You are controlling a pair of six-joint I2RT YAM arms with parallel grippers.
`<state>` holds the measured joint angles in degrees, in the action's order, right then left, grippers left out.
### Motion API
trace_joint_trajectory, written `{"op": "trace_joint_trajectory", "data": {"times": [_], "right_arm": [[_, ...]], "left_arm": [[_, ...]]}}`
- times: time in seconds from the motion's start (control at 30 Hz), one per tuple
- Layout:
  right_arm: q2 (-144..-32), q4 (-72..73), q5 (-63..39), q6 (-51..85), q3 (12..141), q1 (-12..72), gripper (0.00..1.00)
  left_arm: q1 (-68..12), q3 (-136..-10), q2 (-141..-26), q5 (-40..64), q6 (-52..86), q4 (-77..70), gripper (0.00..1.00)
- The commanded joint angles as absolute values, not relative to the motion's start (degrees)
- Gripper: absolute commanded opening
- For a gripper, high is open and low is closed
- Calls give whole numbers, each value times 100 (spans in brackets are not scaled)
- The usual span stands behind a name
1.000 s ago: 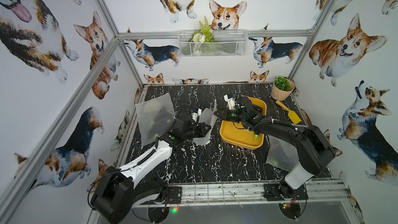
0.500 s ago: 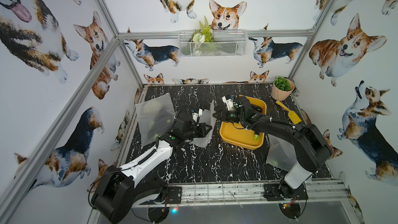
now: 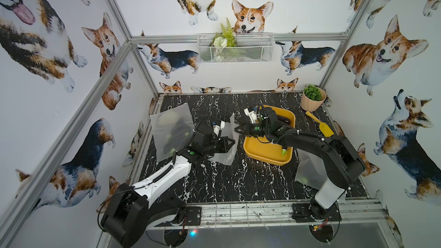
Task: Place the eggplant in a zip-top bag and seal the zipper
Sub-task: Open the zipper of the food storage bag at the center of the board.
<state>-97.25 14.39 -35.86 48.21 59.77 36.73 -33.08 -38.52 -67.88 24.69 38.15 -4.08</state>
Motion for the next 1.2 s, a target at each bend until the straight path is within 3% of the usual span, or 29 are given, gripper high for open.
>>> {"op": "trace_joint_trajectory", "data": {"times": [0.0, 0.37, 0.4, 0.47, 0.6, 1.17], "right_arm": [[-9625, 1775, -3727, 5079, 5924, 3678, 0], [-9489, 1874, -3495, 5327, 5656, 3675, 0], [-9442, 1907, -3438, 5366, 5627, 3674, 0], [-9422, 1908, -3422, 5355, 5640, 3680, 0], [-9474, 1855, -3421, 5316, 5692, 3705, 0], [-9519, 1132, -3325, 4803, 5886, 3874, 0]], "left_arm": [[-3316, -3810, -6732, 2399, 3781, -406, 0], [-3322, -3797, -6652, 2235, 3683, -227, 0], [-3322, -3818, -6661, 2207, 3670, -166, 12], [-3322, -3831, -6654, 2172, 3661, -106, 27], [-3322, -3920, -6691, 2110, 3674, -105, 42], [-3172, -4834, -7570, 1629, 3856, -29, 47]]}}
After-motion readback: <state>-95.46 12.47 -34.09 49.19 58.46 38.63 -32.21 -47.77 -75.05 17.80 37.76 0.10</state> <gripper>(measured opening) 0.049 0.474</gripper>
